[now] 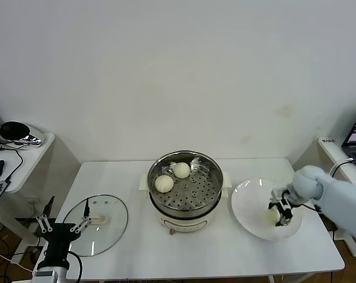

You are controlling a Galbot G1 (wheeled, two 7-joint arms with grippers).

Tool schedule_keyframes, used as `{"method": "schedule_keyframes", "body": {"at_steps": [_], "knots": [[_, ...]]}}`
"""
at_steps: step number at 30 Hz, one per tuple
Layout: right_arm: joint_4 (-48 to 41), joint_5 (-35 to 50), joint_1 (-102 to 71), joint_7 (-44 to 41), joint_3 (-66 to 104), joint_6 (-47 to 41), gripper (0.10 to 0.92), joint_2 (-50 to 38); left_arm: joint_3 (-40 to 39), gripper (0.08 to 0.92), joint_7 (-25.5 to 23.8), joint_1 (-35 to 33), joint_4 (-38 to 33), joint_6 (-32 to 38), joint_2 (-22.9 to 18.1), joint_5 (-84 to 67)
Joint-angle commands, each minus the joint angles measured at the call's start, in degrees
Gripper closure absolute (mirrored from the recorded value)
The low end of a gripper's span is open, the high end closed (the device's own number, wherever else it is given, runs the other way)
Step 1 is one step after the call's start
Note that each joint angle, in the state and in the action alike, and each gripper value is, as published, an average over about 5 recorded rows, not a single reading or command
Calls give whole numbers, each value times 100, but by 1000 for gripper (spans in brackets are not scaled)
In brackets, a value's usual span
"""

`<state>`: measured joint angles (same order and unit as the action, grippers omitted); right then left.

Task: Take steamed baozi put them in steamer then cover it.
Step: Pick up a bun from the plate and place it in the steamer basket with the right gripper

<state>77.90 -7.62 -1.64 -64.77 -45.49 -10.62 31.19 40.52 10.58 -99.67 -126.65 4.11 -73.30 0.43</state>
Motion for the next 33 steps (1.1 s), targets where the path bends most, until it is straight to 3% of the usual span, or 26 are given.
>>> {"method": "schedule_keyframes", "body": {"at_steps": [1, 8, 15, 23, 33], "knots": [[72, 923, 2193, -555, -832, 86, 352, -26, -22, 177, -3, 22, 28, 3, 10, -6], [8, 1925, 3996, -454, -1780, 344, 348, 965, -26, 177, 1, 72, 79, 18, 23, -37], [467, 2577, 4372, 166, -2531, 837, 347, 1976, 14, 177, 15, 82, 91, 66, 15, -52], [287, 1936, 4021, 446, -2966, 1973, 336, 3227, 25, 177, 21, 100, 71, 121, -64, -42], [9, 1145, 3542, 483, -3204, 2628, 330, 3902, 61, 177, 34, 131, 32, 127, -131, -52]]}}
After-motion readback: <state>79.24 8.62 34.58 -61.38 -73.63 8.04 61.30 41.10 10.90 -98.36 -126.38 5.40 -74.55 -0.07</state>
